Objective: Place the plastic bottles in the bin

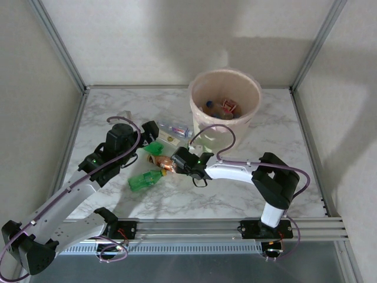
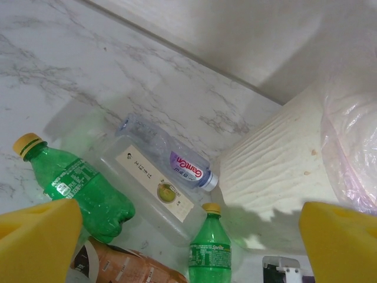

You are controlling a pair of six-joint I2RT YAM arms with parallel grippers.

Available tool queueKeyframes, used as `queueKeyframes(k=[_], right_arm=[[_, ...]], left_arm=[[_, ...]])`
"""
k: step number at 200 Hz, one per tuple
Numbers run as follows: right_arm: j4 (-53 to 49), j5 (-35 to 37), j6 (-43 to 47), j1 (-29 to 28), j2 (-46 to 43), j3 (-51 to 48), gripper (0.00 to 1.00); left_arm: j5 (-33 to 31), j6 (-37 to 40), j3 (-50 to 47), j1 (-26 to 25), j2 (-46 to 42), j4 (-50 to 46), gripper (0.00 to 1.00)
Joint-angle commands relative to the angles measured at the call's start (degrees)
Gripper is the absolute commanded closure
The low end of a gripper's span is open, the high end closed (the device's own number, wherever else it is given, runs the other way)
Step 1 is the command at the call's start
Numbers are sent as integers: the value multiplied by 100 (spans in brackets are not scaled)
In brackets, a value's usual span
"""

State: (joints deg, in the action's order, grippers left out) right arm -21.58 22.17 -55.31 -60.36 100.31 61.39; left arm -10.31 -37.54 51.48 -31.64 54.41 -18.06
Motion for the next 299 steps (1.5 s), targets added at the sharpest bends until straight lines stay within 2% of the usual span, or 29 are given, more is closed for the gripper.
queueKeyframes(k=[1,75,138,231,299], right_arm=[[32,-108,139,102,146,154,22],[5,-178,255,156,389,226,23],[-24,-178,292,162,376,269,37],[-994,279,178,-447,-378,622,45],[-1612,609,640,-724,-1292,1645,47]], left_arm=[[59,-56,-85,61,-51,-26,6],[99,-61,-86,123,-125,-77,6],[99,-74,-138,175,-146,-105,6],[-75,-234,-202,272,-136,-162,7],[-264,-359,-218,360,-209,-302,6]])
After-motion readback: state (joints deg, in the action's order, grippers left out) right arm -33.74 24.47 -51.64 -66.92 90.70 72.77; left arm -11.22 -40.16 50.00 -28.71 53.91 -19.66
